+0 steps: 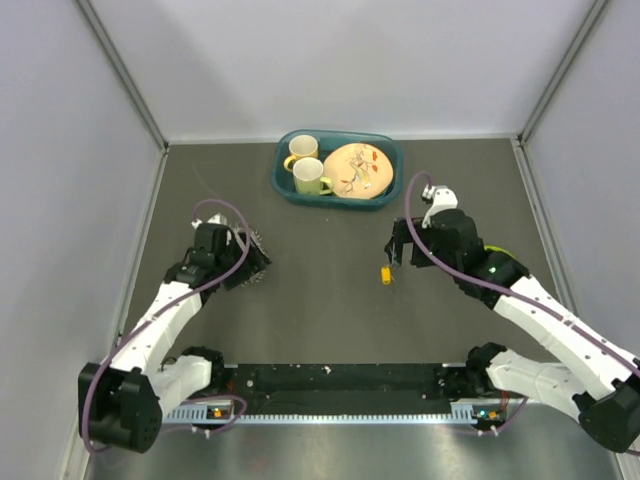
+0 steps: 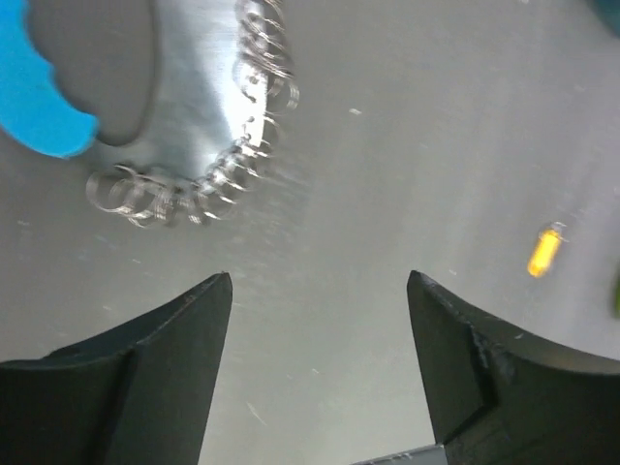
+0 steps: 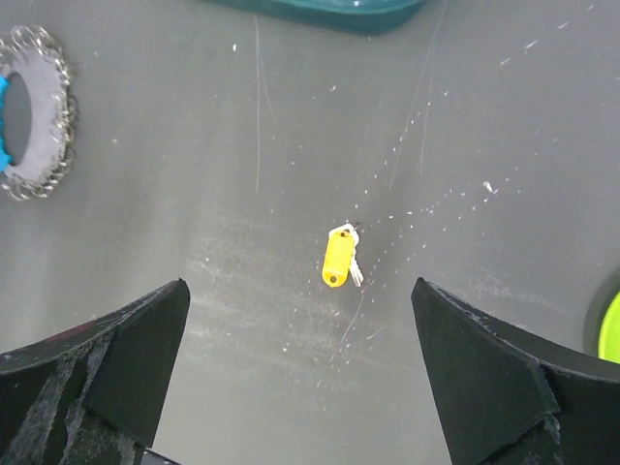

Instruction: Remove the keys from the keyring

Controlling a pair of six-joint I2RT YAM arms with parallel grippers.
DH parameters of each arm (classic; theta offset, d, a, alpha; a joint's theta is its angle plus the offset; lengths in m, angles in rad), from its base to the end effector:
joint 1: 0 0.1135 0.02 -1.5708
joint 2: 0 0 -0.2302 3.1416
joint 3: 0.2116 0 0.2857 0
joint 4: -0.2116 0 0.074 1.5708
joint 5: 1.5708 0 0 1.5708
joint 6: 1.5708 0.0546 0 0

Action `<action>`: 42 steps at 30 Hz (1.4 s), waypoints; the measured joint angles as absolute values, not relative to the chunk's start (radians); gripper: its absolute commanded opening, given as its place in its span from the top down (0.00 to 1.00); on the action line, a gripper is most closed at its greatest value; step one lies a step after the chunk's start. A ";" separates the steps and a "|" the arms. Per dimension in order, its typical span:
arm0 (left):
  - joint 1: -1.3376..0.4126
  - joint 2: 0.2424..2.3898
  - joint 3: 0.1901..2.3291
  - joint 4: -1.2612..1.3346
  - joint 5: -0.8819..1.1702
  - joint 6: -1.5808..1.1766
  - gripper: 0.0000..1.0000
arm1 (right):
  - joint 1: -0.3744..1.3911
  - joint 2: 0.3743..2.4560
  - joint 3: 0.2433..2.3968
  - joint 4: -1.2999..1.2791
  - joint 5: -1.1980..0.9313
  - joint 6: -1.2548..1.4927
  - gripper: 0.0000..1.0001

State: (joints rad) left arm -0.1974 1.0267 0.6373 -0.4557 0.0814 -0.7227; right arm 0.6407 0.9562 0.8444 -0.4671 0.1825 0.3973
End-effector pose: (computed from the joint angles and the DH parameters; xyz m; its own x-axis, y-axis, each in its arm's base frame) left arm 0.2612 -0.0568 0.1639 -0.7144 -0.5294 -0.4575 -0.2988 0.8221 -0.4846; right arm 0.2291 0.1585 0.2602 -0.5848 0.0386 -0.8103 -0.2600 0.9372 0.2323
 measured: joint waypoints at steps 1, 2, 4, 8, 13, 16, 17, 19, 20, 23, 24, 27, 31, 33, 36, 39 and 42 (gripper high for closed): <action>-0.199 1.011 0.638 -0.454 0.116 -0.715 0.15 | 0.641 0.950 0.863 -0.486 0.185 0.406 0.01; -0.203 0.997 0.639 -0.453 0.147 -0.707 0.11 | 0.641 0.943 0.884 -0.507 0.189 0.414 0.01; -0.213 0.971 0.641 -0.447 0.194 -0.685 0.01 | 0.641 0.927 0.929 -0.533 0.196 0.432 0.01; -0.241 0.885 0.651 -0.401 0.305 -0.598 0.01 | 0.641 0.876 0.992 -0.553 0.189 0.456 0.01; -0.248 0.780 0.681 -0.289 0.474 -0.509 0.01 | 0.641 0.763 1.003 -0.574 0.153 0.480 0.01; -0.249 0.722 0.682 -0.189 0.592 -0.498 0.01 | 0.641 0.688 1.003 -0.578 0.149 0.480 0.01; -0.249 0.707 0.682 -0.163 0.620 -0.498 0.01 | 0.641 0.661 1.002 -0.579 0.149 0.480 0.01; -0.250 0.662 0.677 -0.090 0.682 -0.498 0.01 | 0.641 0.610 0.993 -0.577 0.148 0.481 0.01; -0.250 0.656 0.677 -0.080 0.690 -0.499 0.01 | 0.641 0.579 0.983 -0.579 0.148 0.482 0.01; -0.250 0.598 0.656 -0.006 0.735 -0.503 0.01 | 0.641 0.504 0.957 -0.577 0.151 0.490 0.01; -0.250 0.574 0.643 0.016 0.746 -0.504 0.01 | 0.641 0.484 0.945 -0.577 0.152 0.493 0.01; -0.250 0.523 0.620 0.045 0.760 -0.503 0.01 | 0.641 0.452 0.914 -0.585 0.153 0.495 0.01; -0.251 0.490 0.613 0.057 0.763 -0.503 0.01 | 0.641 0.444 0.907 -0.597 0.152 0.495 0.01; -0.251 0.482 0.613 0.057 0.763 -0.501 0.01 | 0.641 0.440 0.907 -0.596 0.152 0.494 0.01; -0.251 0.468 0.613 0.054 0.762 -0.494 0.01 | 0.641 0.439 0.907 -0.596 0.152 0.492 0.01; -0.251 0.458 0.613 0.052 0.761 -0.484 0.01 | 0.641 0.439 0.907 -0.596 0.152 0.492 0.01; -0.251 0.455 0.613 0.047 0.754 -0.469 0.01 | 0.641 0.439 0.907 -0.596 0.152 0.492 0.01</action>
